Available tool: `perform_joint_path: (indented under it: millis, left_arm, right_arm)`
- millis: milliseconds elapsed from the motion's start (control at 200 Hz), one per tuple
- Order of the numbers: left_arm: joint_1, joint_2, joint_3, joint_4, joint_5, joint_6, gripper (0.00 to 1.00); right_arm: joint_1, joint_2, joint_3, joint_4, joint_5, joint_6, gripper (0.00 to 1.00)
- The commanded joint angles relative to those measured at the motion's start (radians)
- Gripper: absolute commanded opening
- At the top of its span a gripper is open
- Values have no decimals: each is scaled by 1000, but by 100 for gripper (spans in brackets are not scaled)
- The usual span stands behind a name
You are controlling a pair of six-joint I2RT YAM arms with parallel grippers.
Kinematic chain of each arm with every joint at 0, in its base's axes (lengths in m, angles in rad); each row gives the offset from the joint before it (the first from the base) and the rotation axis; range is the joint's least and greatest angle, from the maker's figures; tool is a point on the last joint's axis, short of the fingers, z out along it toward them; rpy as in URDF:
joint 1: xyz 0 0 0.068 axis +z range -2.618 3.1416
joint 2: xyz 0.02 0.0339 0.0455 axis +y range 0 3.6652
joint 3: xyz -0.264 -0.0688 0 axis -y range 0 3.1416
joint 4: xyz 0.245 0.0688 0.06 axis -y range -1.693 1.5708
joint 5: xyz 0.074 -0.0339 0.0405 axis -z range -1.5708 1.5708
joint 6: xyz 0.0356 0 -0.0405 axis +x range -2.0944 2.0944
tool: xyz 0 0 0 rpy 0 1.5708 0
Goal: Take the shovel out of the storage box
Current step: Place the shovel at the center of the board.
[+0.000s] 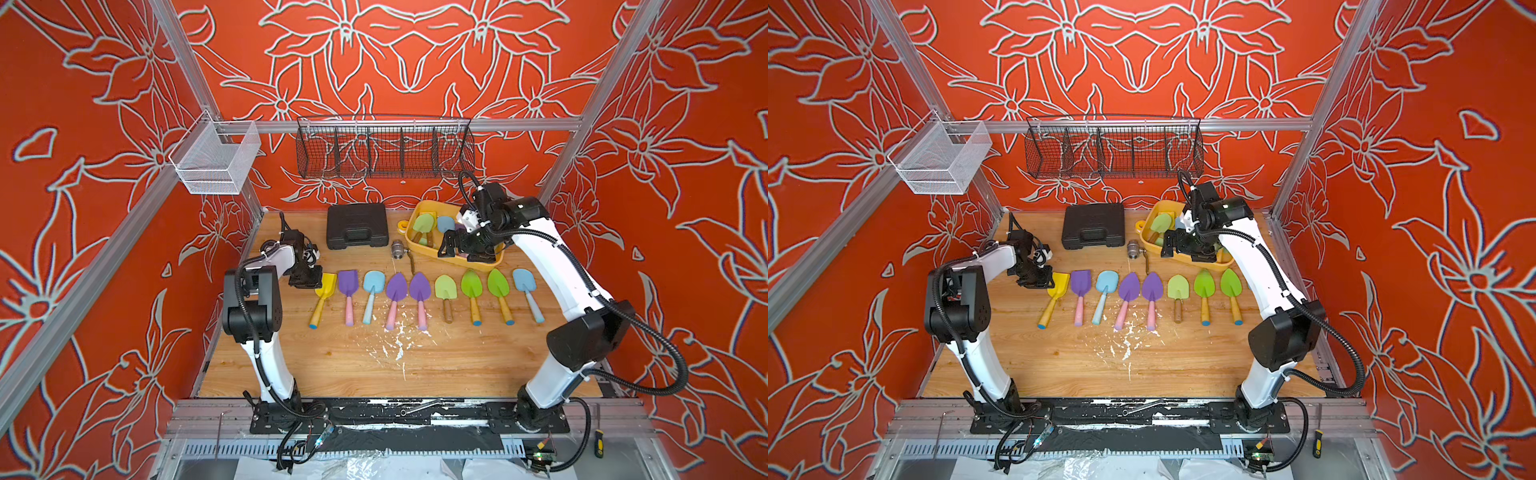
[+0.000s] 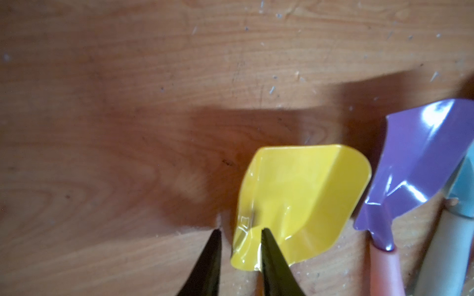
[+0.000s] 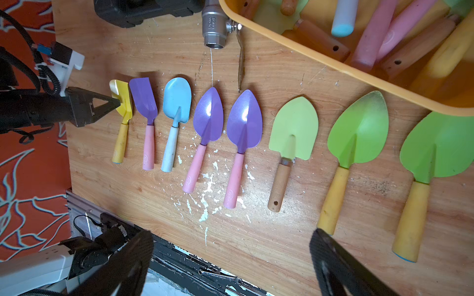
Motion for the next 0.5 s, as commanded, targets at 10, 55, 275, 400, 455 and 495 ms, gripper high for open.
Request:
perform_joint_path:
  millis: [10,55,275,400,455,495]
  left_arm:
    - [23,-60,25,-35,-60,-43,46]
    - [40,-82,40,-46,-62,-67,54]
    - [60,-253,129,-89,-29,-150,74]
    - [12,-342,197,-127,43,-204,78]
    - [-36,-393,203,-117,37,-221,78]
    - [-74,-432,201,-101,35,-239,80]
  right_arm:
    - [-8,-7,-12,-27,42,-7,97]
    - [-13,-3,-10,-35,79,-3,97]
    - [-109,82,46,-40,164,22,95]
    - [-158,209,149,-52,175,-3,84]
    - [-177,271,199,-52,173,-6,79]
    - [-188,317,232,-44,161,-5,75]
